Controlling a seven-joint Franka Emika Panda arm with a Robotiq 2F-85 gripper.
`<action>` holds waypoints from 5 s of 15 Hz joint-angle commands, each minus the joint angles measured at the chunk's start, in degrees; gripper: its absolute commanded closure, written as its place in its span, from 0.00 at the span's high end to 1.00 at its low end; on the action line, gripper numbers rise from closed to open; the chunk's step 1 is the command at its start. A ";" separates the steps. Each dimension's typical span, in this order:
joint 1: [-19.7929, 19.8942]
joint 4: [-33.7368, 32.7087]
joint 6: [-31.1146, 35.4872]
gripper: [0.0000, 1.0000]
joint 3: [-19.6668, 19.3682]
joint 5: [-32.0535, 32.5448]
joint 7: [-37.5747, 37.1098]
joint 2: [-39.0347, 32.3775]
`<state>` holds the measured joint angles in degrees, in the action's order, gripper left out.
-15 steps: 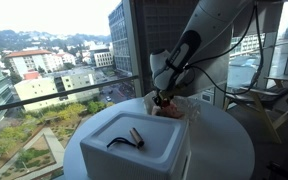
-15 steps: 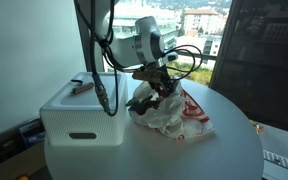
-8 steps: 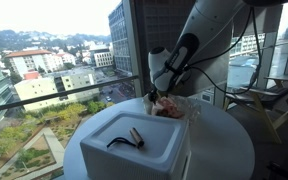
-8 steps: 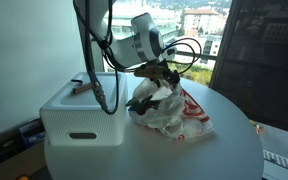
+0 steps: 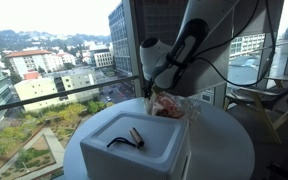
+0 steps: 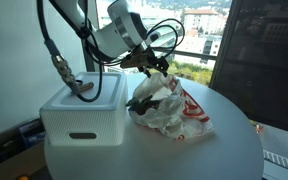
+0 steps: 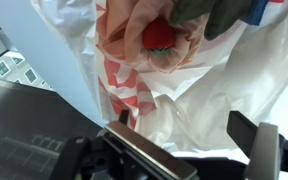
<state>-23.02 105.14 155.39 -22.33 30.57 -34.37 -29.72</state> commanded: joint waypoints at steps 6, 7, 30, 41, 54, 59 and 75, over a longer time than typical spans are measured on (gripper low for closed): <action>0.61 18.65 -1.78 1.00 13.81 1.02 0.13 17.29; 0.88 20.18 -1.58 1.00 15.72 0.45 -0.11 18.55; 5.21 20.58 -9.60 1.00 28.68 -15.01 0.19 16.84; 4.39 19.55 -9.73 0.59 28.64 -15.37 1.84 14.67; 7.16 17.13 -7.14 0.16 24.20 -12.13 -7.97 20.76; 12.20 13.45 -6.87 0.15 22.13 -16.56 -11.54 19.57; 22.73 5.90 -5.23 0.14 24.15 -53.43 -3.14 15.62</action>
<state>-3.05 116.05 154.21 -0.58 -13.23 -42.95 -11.18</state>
